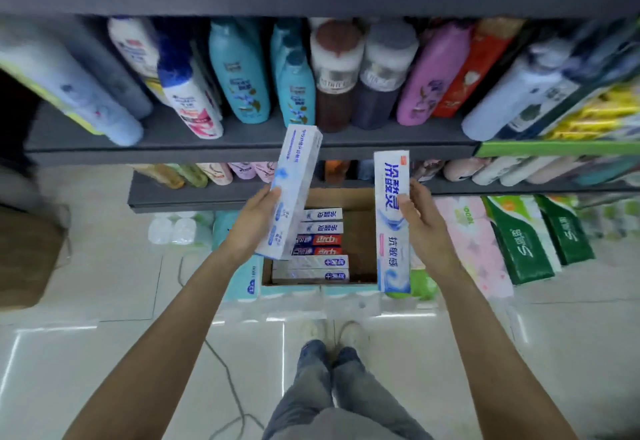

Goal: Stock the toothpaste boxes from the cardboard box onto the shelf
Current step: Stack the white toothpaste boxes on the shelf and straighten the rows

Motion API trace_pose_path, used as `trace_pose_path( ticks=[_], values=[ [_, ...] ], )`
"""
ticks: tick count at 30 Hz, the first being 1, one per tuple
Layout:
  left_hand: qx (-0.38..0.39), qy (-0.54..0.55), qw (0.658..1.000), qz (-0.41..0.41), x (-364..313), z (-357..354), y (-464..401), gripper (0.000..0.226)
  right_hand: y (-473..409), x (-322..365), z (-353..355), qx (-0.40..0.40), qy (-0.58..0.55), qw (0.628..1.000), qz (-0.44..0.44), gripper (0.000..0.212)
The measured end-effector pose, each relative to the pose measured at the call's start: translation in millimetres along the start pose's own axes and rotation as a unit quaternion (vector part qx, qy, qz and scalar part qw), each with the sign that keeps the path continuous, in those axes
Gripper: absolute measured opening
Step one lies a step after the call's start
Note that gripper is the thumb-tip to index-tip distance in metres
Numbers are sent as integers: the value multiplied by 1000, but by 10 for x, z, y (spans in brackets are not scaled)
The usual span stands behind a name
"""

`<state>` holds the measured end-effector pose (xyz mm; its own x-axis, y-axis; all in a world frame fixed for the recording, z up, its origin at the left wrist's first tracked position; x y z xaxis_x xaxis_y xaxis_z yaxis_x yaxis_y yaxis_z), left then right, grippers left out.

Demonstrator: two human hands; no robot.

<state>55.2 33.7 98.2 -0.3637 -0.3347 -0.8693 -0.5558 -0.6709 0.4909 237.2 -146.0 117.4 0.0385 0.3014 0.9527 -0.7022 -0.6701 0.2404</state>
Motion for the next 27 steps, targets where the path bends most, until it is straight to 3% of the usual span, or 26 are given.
trace_pose_path(
  ticks=[3,7,12,14,18,21,27],
  values=[
    [16,-52,997,-46,-350,-29,168,24,37,368,194,6,38,998,46,24],
    [94,-127,978,-134,-940,-117,402,61,-27,962,428,80,114,980,144,27],
    [59,-202,942,-262,-1757,-125,681,62,-180,1914,722,126,198,932,276,24],
    [10,-273,899,-341,-2075,-118,744,62,-251,2283,843,103,267,899,332,21],
    [-132,-483,751,-429,-2560,-164,701,78,-490,2864,1073,91,376,831,399,29],
    [-211,-537,654,-490,-2815,-268,691,76,-831,3172,1241,50,469,759,448,34],
    [-248,-562,575,-540,-3052,-522,538,64,-1537,3338,1181,-7,587,687,429,32]
  ],
)
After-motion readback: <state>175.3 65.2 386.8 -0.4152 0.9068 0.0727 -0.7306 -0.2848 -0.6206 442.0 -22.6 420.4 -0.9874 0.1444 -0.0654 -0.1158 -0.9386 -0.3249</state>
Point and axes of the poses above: each hand's wrist, its own y-axis away from the middle knuckle, its own z-axis out of the back of the hand, x = y × z, the point moved 5 cm from there along -y, towards the middle knuckle, and after that the axes turned 1 degree about x, right-handed, at the moved point
